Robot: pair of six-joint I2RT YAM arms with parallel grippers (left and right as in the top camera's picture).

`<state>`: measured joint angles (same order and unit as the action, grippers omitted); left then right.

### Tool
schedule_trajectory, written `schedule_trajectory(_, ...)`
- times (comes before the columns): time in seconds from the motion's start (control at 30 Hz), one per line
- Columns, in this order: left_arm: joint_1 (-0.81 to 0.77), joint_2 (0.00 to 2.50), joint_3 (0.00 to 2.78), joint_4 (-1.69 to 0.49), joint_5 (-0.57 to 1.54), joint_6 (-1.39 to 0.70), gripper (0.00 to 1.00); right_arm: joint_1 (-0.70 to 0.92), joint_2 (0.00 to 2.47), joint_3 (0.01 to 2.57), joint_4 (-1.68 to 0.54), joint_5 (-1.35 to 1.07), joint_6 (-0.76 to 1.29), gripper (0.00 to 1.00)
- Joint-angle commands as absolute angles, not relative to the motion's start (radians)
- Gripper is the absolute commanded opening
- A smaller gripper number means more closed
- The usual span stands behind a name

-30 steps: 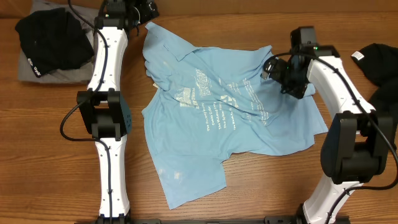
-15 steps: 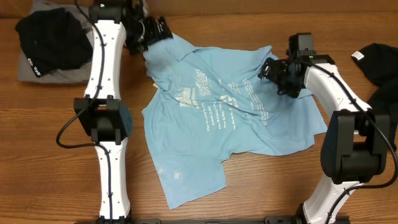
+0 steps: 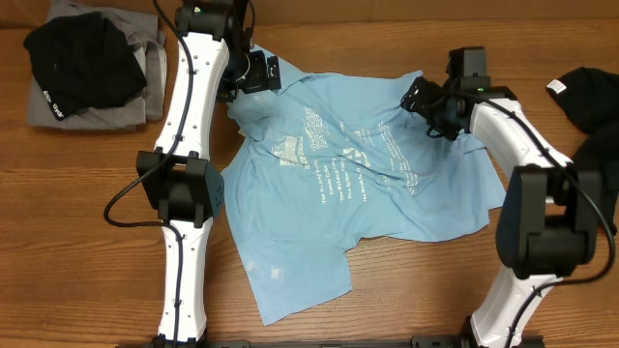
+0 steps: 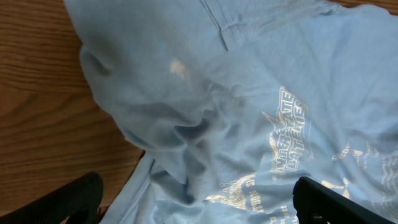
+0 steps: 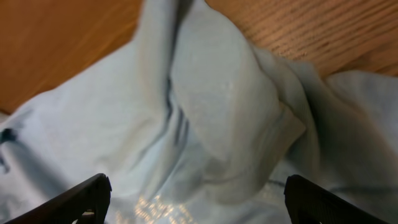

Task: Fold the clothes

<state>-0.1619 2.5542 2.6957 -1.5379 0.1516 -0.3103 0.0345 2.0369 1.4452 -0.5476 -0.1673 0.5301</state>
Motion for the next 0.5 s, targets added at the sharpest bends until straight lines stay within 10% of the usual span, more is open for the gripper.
schedule_trajectory(0.0,-0.158,2.531,2.712,-1.538,0.122,-0.291,1.0,0.038,2.09,1.444,-0.529,-0.151,0.55,0.9)
schedule_trajectory(0.47,-0.158,2.531,2.712,-1.532,0.122,-0.291,1.0,0.036,2.097,1.444,-0.48,-0.087,0.55,0.5)
